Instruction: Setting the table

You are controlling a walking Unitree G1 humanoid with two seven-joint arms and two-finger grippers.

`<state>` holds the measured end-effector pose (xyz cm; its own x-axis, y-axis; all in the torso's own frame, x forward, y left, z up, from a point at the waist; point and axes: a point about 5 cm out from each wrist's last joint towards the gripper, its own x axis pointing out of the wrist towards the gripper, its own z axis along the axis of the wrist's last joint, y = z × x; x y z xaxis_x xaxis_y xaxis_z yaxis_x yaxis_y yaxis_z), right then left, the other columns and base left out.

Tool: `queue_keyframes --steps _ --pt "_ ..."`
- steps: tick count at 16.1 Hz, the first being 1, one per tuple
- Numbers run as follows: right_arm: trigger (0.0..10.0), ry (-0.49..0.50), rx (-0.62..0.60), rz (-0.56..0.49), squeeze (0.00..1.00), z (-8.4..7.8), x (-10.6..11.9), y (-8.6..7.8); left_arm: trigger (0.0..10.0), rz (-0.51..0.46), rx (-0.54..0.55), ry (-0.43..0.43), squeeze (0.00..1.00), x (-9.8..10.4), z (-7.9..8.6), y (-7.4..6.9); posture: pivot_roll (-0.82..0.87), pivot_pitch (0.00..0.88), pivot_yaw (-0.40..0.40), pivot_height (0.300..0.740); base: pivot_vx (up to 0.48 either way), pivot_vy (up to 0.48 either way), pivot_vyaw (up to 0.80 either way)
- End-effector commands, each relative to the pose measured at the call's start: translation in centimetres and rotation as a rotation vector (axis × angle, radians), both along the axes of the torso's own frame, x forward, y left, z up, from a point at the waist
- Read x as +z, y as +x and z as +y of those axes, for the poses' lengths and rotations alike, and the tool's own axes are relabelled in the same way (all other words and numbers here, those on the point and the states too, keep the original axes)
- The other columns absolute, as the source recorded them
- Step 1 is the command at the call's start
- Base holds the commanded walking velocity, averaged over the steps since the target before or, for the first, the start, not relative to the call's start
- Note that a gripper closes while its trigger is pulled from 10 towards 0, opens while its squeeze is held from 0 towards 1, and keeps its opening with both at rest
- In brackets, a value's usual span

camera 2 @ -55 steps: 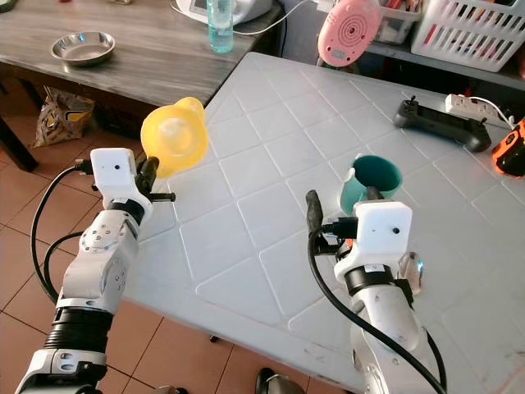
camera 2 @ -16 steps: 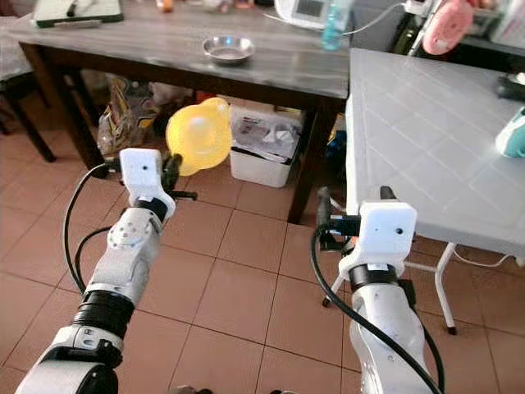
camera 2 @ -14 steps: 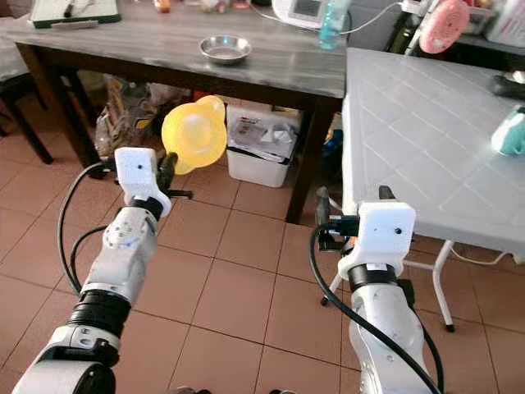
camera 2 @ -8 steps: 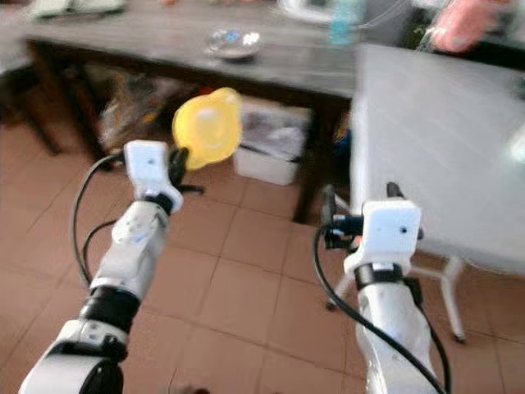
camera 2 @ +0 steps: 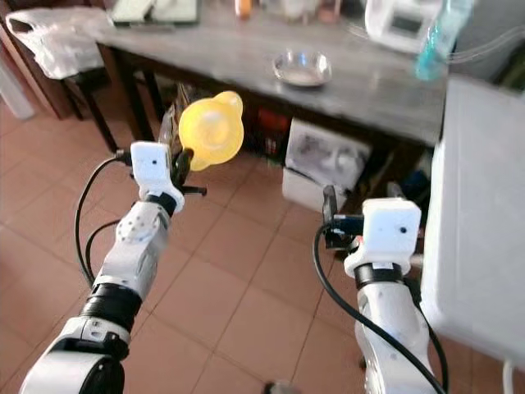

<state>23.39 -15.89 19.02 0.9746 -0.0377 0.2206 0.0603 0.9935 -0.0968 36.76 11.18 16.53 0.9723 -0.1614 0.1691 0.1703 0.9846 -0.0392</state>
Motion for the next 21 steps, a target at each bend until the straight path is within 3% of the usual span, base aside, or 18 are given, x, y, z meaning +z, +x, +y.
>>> queue_keyframes --steps 1,21 --pt "10.0 0.004 0.003 -0.007 0.0 0.16 0.1 -0.12 10.0 -0.014 0.013 0.006 0.0 0.26 0.76 0.13 0.02 0.127 -0.029 0.74 0.442 0.0 0.0" --pt "10.0 0.013 -0.011 0.008 0.0 -0.17 -0.11 -0.35 10.0 -0.006 -0.011 0.012 0.0 0.0 0.26 0.06 0.02 0.13 -0.031 0.74 0.458 0.0 -0.07"
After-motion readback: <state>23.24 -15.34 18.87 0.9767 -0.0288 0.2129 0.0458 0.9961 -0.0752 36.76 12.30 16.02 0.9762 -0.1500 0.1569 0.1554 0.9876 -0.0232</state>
